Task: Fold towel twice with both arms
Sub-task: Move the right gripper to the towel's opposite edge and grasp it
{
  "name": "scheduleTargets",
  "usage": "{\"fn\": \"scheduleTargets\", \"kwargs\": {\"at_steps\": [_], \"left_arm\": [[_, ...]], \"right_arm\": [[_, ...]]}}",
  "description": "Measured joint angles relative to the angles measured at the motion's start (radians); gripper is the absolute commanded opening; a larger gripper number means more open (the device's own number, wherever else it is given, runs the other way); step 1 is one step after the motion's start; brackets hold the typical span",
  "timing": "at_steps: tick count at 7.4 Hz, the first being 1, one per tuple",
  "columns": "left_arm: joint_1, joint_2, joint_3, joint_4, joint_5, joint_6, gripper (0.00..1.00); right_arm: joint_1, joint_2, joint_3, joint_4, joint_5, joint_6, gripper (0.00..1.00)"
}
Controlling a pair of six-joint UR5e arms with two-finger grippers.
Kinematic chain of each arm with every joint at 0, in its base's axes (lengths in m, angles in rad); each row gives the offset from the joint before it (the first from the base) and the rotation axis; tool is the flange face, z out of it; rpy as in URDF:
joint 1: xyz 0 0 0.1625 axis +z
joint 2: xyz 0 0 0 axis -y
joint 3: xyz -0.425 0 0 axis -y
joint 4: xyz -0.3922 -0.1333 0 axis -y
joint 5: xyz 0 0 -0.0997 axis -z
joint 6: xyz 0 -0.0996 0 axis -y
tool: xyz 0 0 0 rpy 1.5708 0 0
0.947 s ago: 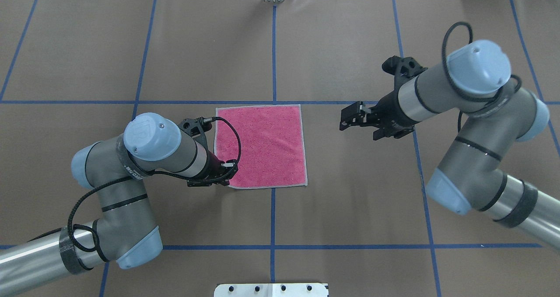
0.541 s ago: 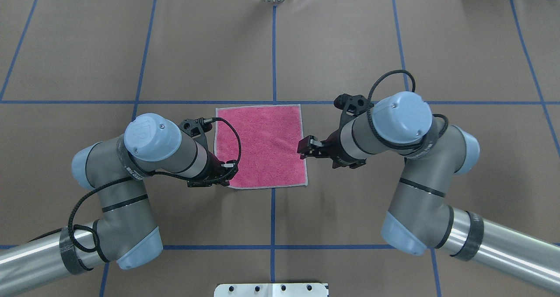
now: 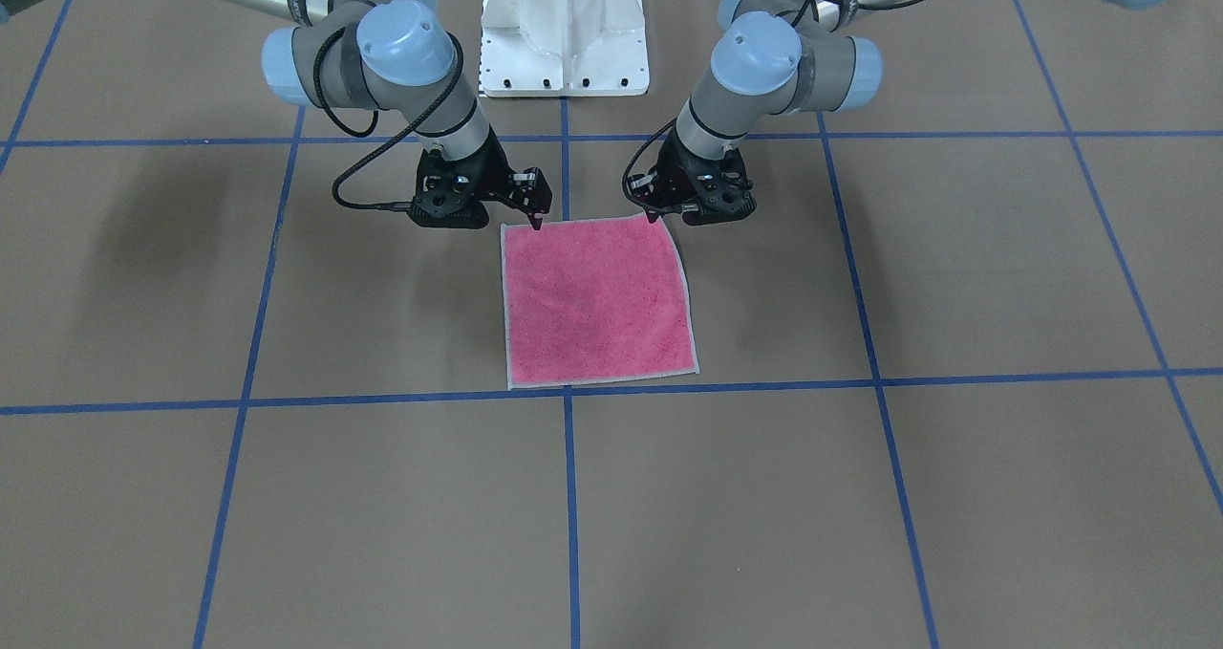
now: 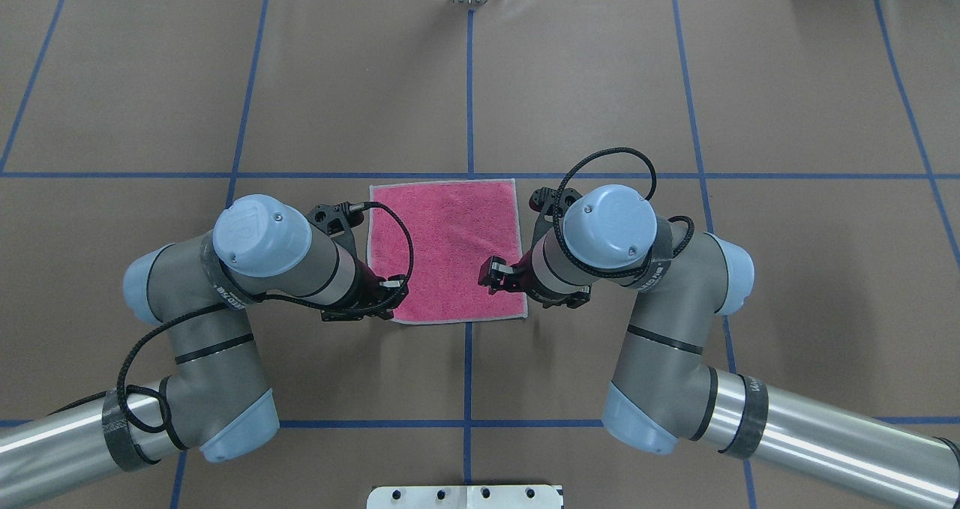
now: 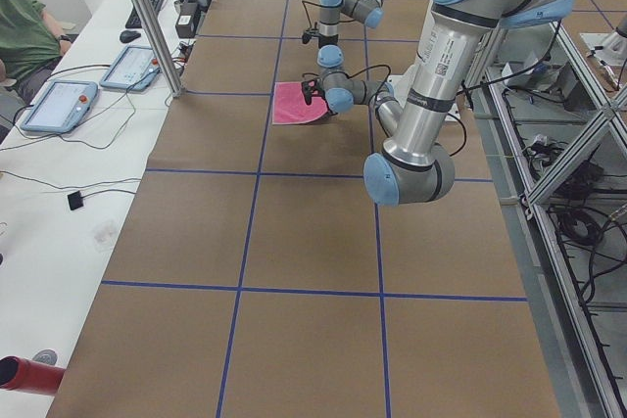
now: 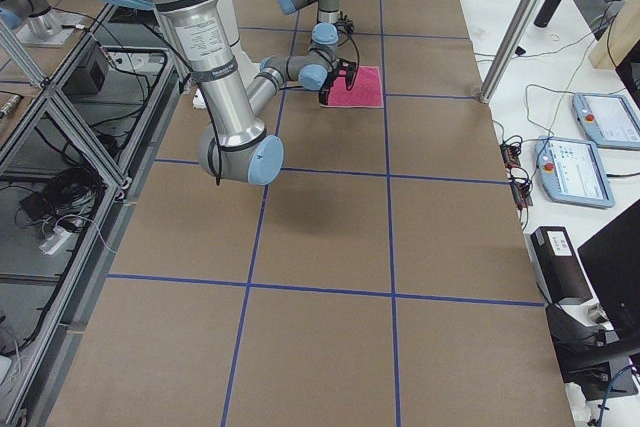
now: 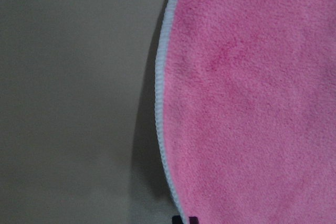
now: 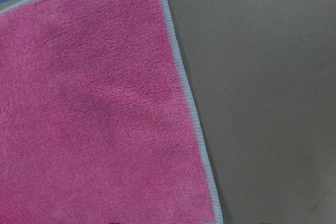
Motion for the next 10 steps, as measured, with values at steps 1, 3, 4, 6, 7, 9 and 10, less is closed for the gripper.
{"fn": "scheduleTargets", "kwargs": {"at_steps": [1, 3, 4, 6, 7, 9, 10], "left_arm": [[0.000, 0.000, 0.001, 0.000, 0.000, 0.000, 0.00], [0.000, 0.001, 0.001, 0.000, 0.000, 0.000, 0.00], [0.000, 0.001, 0.002, 0.000, 0.000, 0.000, 0.00], [0.000, 0.001, 0.004, 0.000, 0.001, 0.000, 0.00], [0.000, 0.001, 0.005, 0.000, 0.001, 0.000, 0.00], [0.000, 0.002, 0.005, 0.000, 0.002, 0.000, 0.00], [0.000, 0.002, 0.005, 0.000, 0.002, 0.000, 0.00]], "right_arm": [[-0.002, 0.015, -0.026, -0.002, 0.001, -0.001, 0.83], [-0.003, 0.022, -0.043, -0.003, 0.005, -0.002, 0.82], [-0.004, 0.020, -0.045, -0.004, 0.007, -0.002, 0.82], [-0.004, 0.016, -0.045, -0.004, 0.010, -0.002, 0.74], [-0.004, 0.016, -0.045, -0.003, 0.010, -0.002, 0.74], [-0.004, 0.015, -0.045, -0.003, 0.010, -0.002, 0.74], [-0.004, 0.015, -0.045, -0.003, 0.010, -0.002, 0.71]]}}
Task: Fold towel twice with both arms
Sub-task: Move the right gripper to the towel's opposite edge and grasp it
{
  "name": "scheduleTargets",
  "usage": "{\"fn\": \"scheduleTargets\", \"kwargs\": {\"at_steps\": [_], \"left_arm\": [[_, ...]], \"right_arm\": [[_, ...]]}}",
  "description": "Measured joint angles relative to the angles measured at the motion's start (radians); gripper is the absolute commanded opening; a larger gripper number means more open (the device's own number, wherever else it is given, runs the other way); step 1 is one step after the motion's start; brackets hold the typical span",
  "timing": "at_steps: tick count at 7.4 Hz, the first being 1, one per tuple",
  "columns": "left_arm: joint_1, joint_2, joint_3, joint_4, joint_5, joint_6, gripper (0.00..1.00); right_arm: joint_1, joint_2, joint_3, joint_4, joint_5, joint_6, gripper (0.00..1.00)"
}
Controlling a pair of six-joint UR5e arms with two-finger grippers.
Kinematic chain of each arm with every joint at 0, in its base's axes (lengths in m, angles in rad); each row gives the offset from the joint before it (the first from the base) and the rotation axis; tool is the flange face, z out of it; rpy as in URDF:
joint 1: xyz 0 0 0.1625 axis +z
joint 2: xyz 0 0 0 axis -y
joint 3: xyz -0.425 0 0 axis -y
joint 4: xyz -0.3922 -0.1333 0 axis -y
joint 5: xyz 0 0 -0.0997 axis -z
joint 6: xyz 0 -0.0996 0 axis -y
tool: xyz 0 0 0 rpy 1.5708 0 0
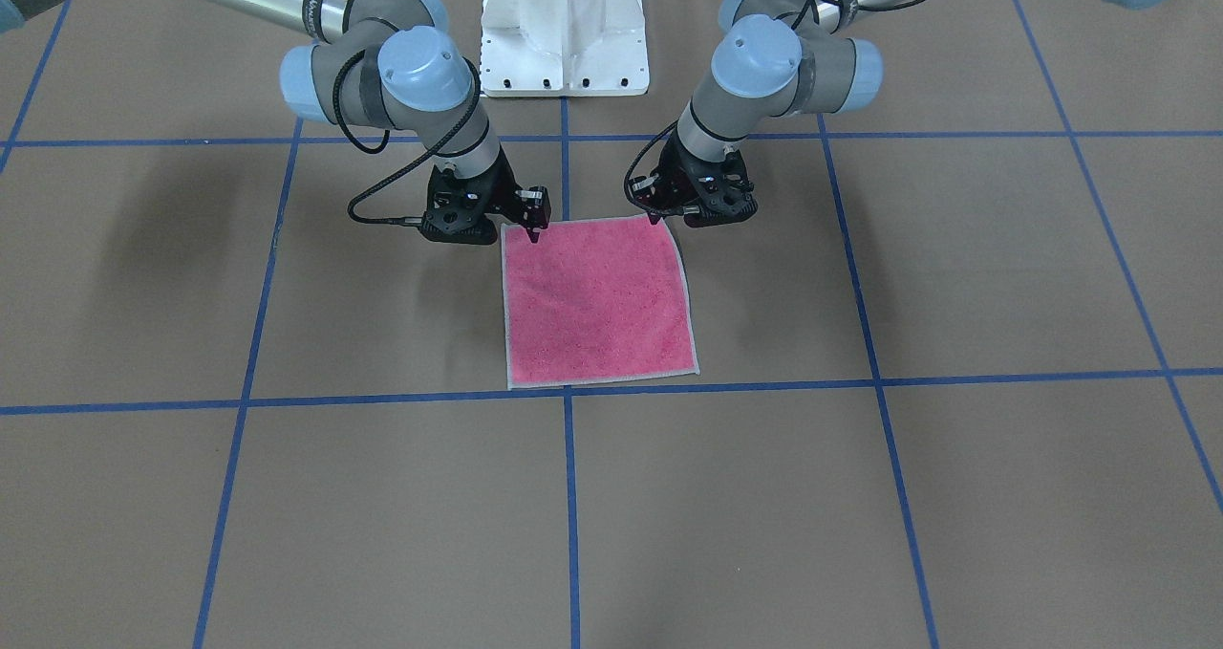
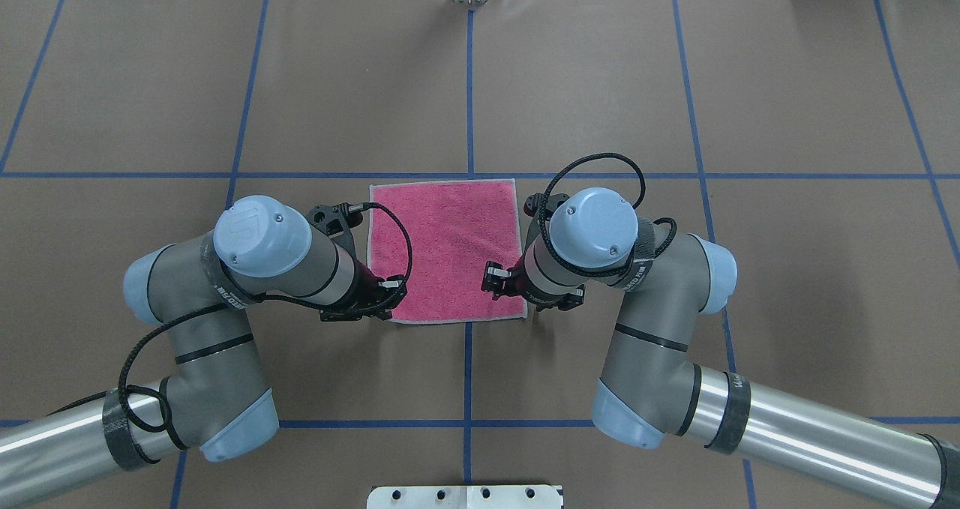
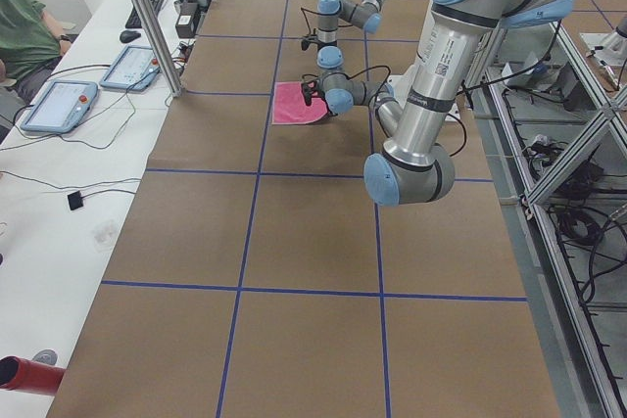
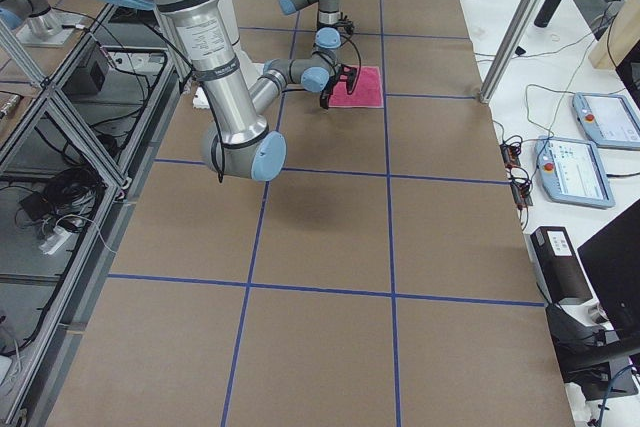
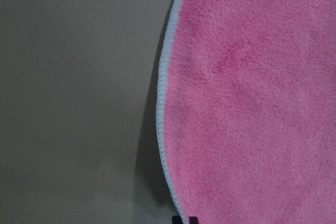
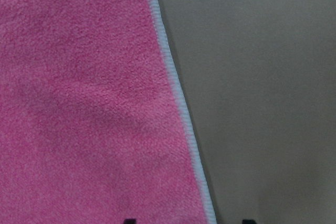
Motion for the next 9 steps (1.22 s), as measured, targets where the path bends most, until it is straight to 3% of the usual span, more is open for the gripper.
{"fn": "scheduleTargets", "kwargs": {"at_steps": [2, 6, 8, 9], "left_arm": [[0.000, 0.000, 0.000, 0.000, 0.000, 0.000, 0.00], [0.000, 0.000, -0.001, 0.000, 0.000, 0.000, 0.00], [0.000, 0.001, -0.001, 0.000, 0.001, 0.000, 0.00], [0.000, 0.001, 0.000, 0.000, 0.001, 0.000, 0.00]], "right_arm": [[-0.002, -0.001, -0.001, 0.000, 0.000, 0.000, 0.66], [-0.007, 0.000, -0.009, 0.000, -0.001, 0.002, 0.66], [-0.008, 0.001, -0.011, 0.001, -0.001, 0.004, 0.47], [-0.008, 0.001, -0.012, 0.001, -0.001, 0.008, 0.28]]}}
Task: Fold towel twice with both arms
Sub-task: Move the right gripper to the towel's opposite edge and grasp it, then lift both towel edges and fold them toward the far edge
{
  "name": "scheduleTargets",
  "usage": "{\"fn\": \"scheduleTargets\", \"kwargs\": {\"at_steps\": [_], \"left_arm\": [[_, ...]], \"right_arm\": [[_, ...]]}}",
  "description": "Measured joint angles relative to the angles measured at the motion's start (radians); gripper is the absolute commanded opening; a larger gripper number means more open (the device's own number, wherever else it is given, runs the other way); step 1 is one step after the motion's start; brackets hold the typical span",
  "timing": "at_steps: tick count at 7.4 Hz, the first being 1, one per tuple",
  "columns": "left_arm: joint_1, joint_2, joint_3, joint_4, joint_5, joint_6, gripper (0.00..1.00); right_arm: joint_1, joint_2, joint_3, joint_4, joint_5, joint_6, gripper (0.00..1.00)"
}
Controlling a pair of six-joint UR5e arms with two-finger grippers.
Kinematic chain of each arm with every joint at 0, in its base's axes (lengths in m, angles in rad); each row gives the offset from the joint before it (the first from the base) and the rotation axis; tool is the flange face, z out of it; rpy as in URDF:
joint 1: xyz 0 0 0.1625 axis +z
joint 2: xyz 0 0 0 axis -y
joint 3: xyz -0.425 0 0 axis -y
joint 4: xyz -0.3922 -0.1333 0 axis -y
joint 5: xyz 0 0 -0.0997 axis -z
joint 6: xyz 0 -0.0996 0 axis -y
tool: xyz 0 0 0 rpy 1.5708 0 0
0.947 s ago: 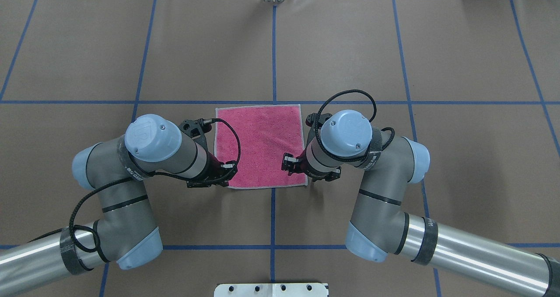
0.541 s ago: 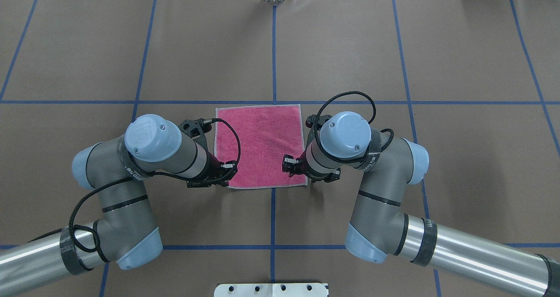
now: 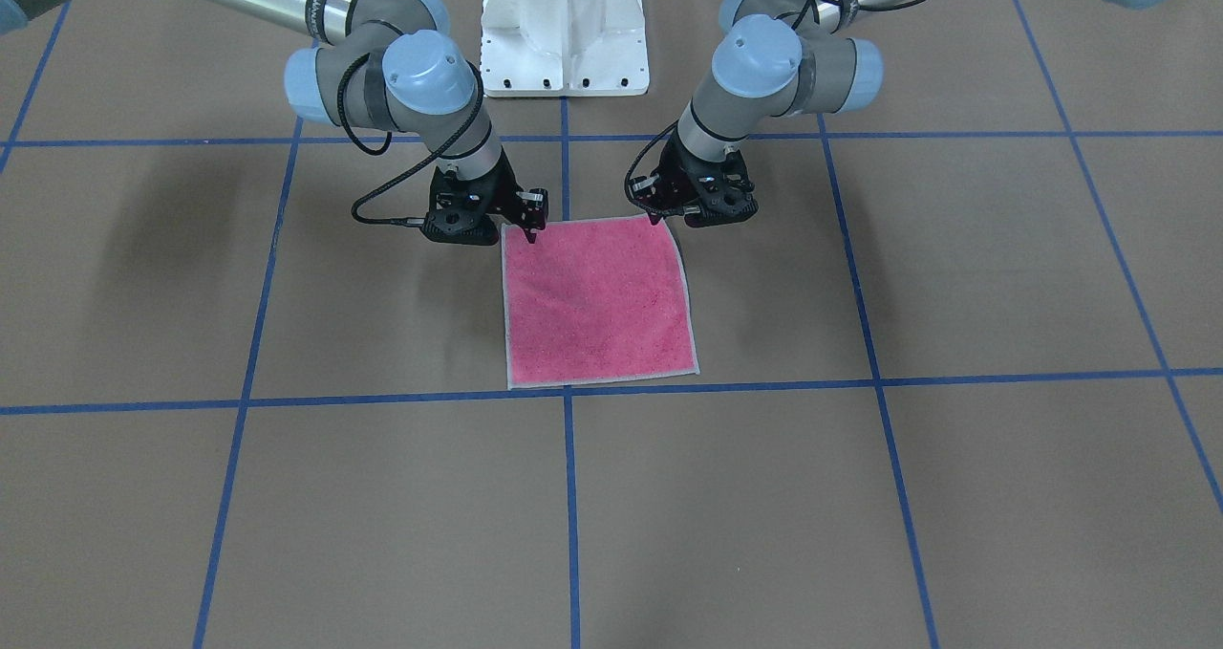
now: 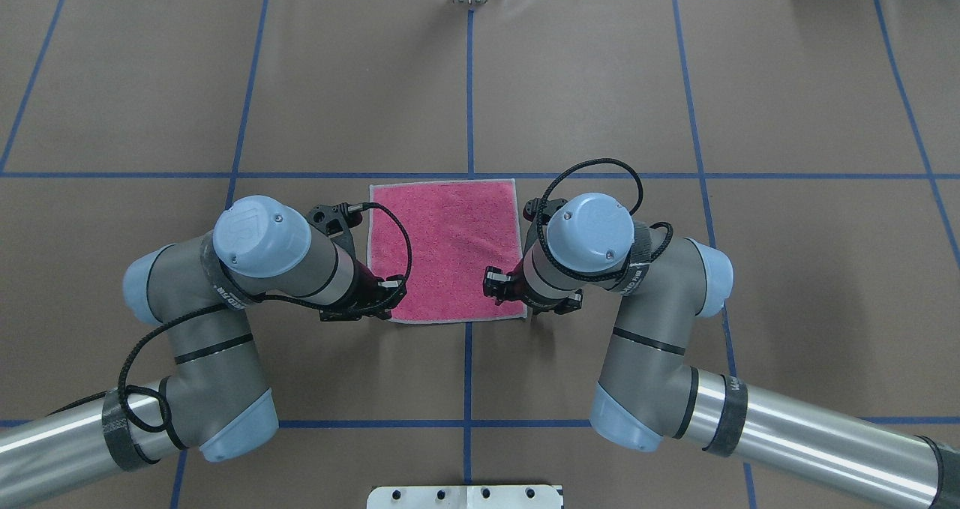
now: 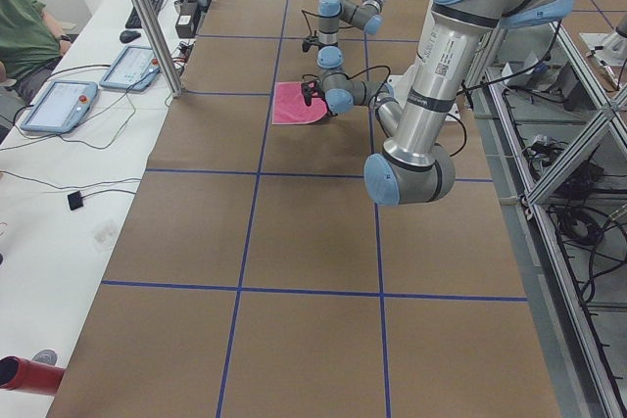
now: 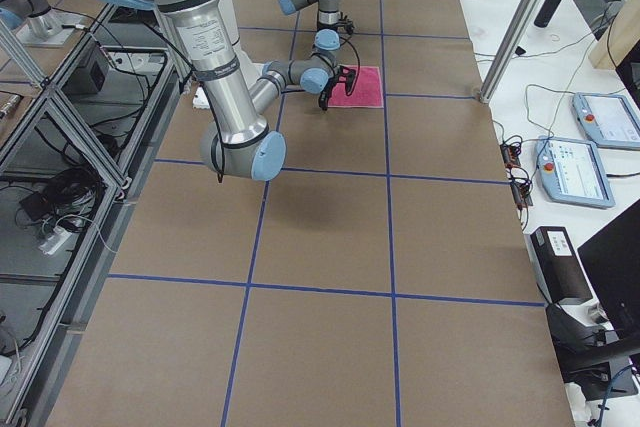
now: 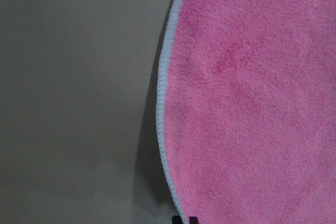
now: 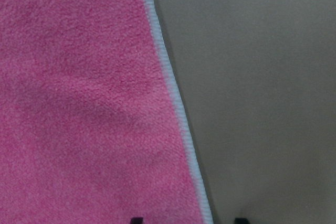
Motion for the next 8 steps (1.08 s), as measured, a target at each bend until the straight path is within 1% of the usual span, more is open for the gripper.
{"fn": "scheduleTargets", "kwargs": {"at_steps": [1, 2, 6, 8], "left_arm": [[0.001, 0.000, 0.000, 0.000, 0.000, 0.000, 0.00], [0.001, 0.000, 0.000, 0.000, 0.000, 0.000, 0.00], [0.001, -0.001, -0.002, 0.000, 0.001, 0.000, 0.00], [-0.002, -0.002, -0.009, 0.000, -0.001, 0.000, 0.00]], "right_arm": [[0.000, 0.000, 0.000, 0.000, 0.000, 0.003, 0.07], [0.000, 0.000, 0.001, 0.001, 0.001, 0.004, 0.00], [0.000, -0.001, 0.006, 0.005, 0.021, 0.005, 0.00], [0.006, 0.000, 0.028, 0.008, 0.044, 0.006, 0.00]]}}
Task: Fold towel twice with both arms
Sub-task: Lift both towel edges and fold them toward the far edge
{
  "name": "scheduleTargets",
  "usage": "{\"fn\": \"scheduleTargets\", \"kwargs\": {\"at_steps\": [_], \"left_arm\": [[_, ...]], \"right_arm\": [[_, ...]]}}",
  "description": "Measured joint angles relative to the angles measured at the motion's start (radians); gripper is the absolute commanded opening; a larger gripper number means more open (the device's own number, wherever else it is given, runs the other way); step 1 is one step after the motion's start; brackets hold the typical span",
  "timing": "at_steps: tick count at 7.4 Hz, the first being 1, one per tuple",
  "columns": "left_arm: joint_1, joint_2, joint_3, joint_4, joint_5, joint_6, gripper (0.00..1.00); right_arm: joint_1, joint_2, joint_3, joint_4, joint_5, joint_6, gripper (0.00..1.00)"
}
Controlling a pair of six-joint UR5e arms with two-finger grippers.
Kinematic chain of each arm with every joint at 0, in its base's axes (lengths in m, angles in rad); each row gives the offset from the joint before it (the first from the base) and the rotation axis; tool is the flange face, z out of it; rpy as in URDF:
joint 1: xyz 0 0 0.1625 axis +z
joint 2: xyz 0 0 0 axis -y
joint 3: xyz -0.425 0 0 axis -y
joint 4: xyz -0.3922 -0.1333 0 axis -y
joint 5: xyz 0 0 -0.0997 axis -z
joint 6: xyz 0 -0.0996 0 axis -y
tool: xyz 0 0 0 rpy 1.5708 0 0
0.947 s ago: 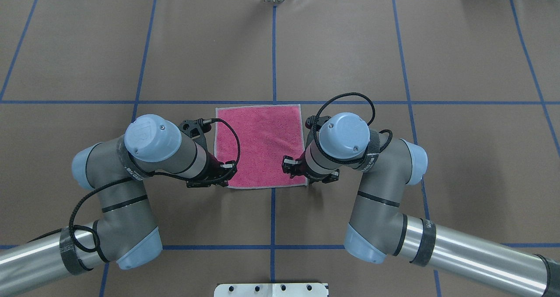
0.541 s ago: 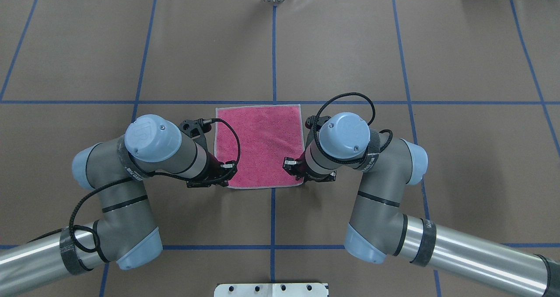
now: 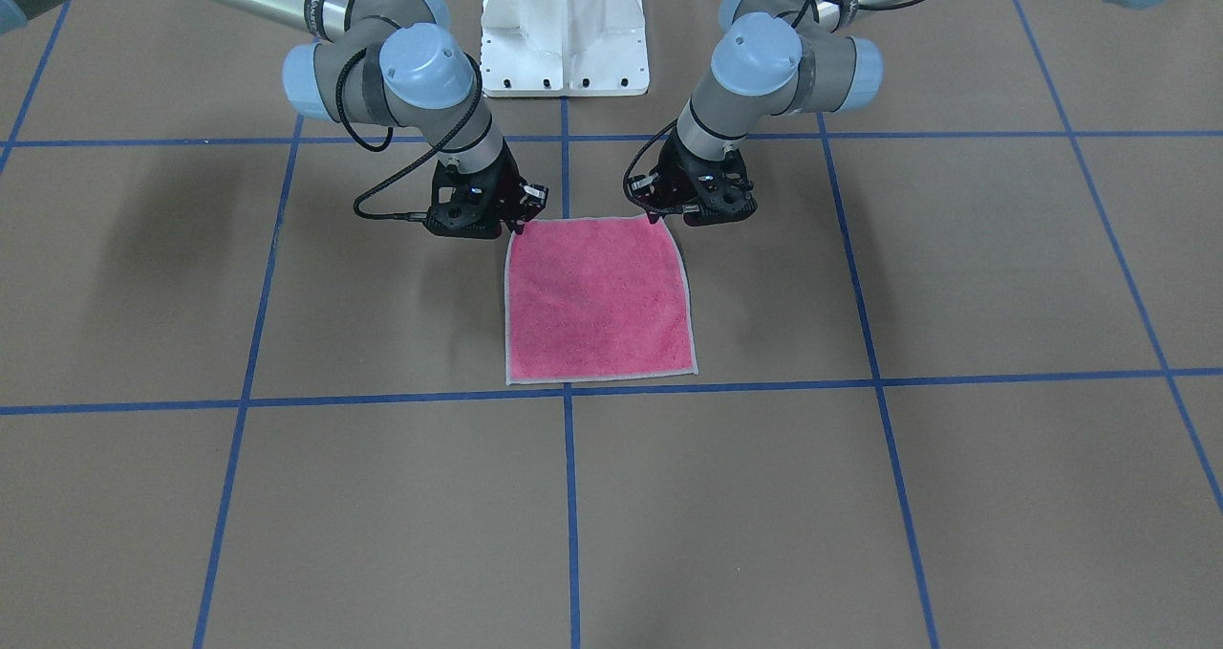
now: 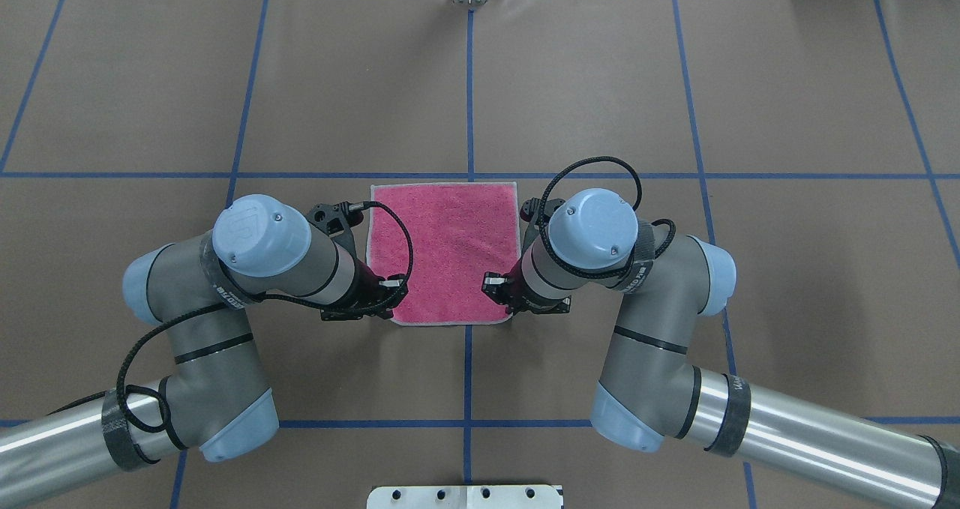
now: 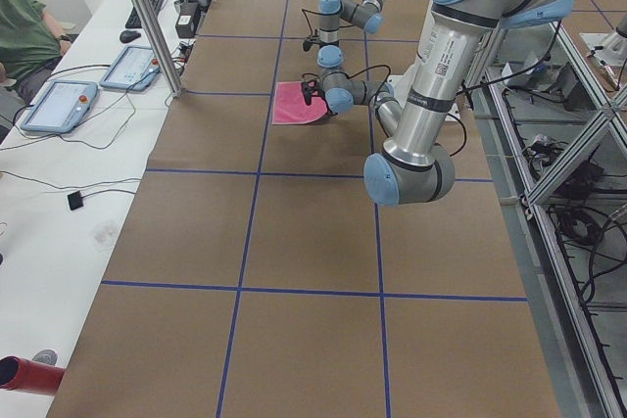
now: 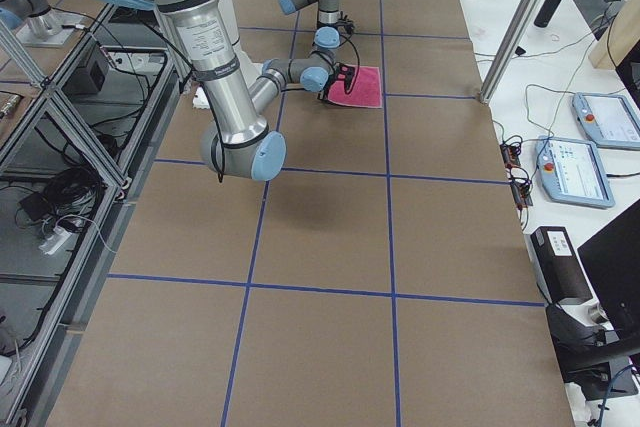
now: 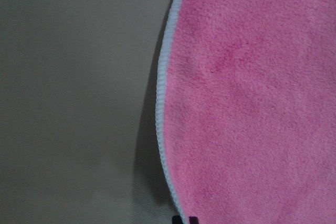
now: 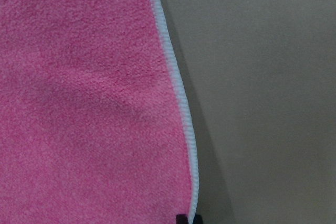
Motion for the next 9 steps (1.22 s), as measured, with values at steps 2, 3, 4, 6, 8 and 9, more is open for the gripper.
{"fn": "scheduleTargets", "kwargs": {"at_steps": [2, 3, 4, 6, 8, 9], "left_arm": [[-0.002, 0.002, -0.030, 0.000, -0.004, 0.001, 0.00], [-0.003, 0.003, -0.042, 0.000, -0.009, 0.001, 0.00], [-0.007, 0.003, -0.053, 0.001, -0.018, 0.001, 0.00], [-0.037, 0.001, -0.070, 0.000, -0.030, 0.001, 0.00], [-0.089, -0.002, -0.070, 0.001, -0.041, 0.001, 0.00], [-0.109, -0.004, -0.065, 0.001, -0.042, 0.000, 0.00]], "right_arm": [[0.009, -0.013, 0.068, -0.003, 0.020, 0.000, 0.00], [0.011, -0.029, 0.101, -0.004, 0.023, 0.001, 0.00], [0.013, -0.038, 0.120, -0.004, 0.025, 0.002, 0.00], [0.035, -0.041, 0.128, 0.000, 0.025, 0.045, 0.00], [0.067, -0.038, 0.126, 0.004, 0.025, 0.129, 0.00], [0.076, -0.036, 0.120, 0.005, 0.024, 0.139, 0.00]]}}
